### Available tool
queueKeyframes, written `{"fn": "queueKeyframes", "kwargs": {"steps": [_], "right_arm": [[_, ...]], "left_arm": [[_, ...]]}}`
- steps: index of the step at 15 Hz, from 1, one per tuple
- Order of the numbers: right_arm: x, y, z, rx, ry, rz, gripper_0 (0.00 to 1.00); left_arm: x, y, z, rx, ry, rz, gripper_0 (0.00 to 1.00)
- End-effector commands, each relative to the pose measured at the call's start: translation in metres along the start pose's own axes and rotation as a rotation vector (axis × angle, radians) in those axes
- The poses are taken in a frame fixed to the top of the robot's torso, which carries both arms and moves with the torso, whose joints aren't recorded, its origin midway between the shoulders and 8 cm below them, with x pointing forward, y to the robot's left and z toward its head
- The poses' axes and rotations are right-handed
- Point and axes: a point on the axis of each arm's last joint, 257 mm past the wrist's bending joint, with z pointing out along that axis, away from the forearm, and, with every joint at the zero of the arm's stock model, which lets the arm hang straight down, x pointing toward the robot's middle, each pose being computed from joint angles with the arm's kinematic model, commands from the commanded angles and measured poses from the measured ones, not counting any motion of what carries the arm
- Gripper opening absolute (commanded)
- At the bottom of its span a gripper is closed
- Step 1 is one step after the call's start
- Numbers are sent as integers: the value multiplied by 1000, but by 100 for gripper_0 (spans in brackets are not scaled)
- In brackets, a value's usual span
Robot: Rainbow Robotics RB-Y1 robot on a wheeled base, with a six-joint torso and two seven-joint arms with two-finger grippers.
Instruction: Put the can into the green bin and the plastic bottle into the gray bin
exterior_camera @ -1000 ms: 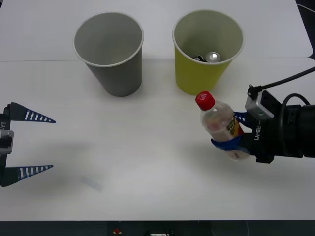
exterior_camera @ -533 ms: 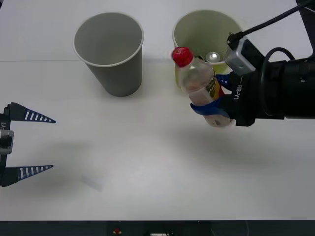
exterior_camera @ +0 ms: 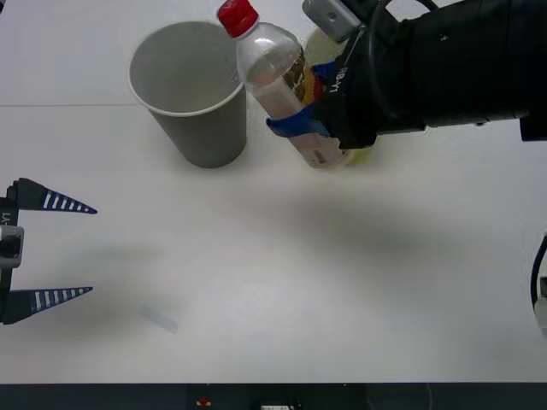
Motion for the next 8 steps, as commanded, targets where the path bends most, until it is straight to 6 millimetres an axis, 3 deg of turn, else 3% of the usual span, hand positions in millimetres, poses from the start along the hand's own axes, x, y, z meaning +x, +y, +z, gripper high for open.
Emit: {"fn": "queueKeyframes", "kwargs": {"steps": [1, 5, 8], "right_arm": [[-35, -19, 15, -14, -23, 27, 0], [-75, -47, 31, -9, -15, 60, 0], [-91, -62, 49, -12, 25, 100, 0]], "left_arm": [[0, 0, 0, 0, 0, 0, 100], [0, 0, 0, 0, 0, 0, 100], [0, 0, 0, 0, 0, 0, 100]]}}
